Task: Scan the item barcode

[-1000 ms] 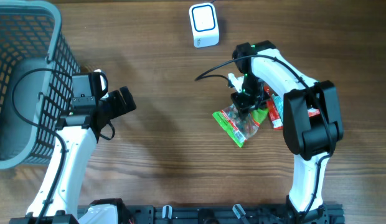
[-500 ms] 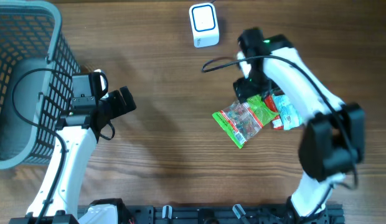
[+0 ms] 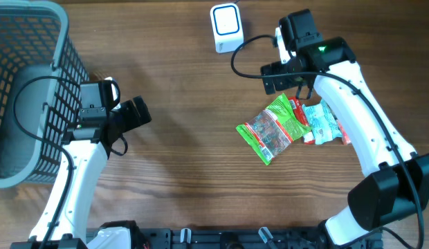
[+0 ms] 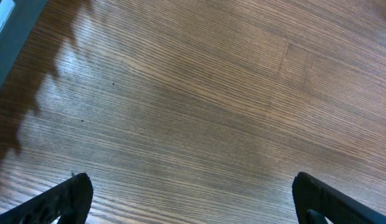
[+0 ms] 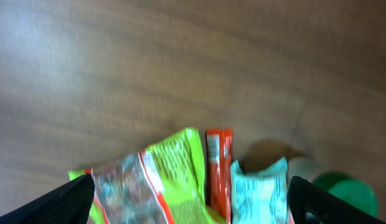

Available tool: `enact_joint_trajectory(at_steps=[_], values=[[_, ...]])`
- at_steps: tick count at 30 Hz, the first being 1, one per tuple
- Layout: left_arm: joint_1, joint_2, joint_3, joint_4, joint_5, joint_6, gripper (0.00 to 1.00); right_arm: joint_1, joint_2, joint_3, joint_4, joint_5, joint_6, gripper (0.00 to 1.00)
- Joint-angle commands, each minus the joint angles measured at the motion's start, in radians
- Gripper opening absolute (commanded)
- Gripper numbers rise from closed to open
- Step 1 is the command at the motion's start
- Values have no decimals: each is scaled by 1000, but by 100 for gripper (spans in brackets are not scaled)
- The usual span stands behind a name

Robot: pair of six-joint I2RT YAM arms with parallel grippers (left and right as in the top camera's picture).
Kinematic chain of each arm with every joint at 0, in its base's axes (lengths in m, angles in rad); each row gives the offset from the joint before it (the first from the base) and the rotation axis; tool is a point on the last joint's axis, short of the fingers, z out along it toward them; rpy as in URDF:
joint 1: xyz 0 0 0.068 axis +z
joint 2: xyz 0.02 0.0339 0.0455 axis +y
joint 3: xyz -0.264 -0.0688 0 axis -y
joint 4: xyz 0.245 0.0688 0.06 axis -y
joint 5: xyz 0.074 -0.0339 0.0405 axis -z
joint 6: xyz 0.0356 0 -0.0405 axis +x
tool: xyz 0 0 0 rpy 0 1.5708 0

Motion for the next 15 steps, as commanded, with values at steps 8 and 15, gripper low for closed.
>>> enact_joint_trajectory(at_steps=[8,15], values=[[4,5,-2,4,12,-4,100,2,7,7,152,18,19,100],[4,5,-2,4,12,-4,100,2,6,5,155,18,19,100]])
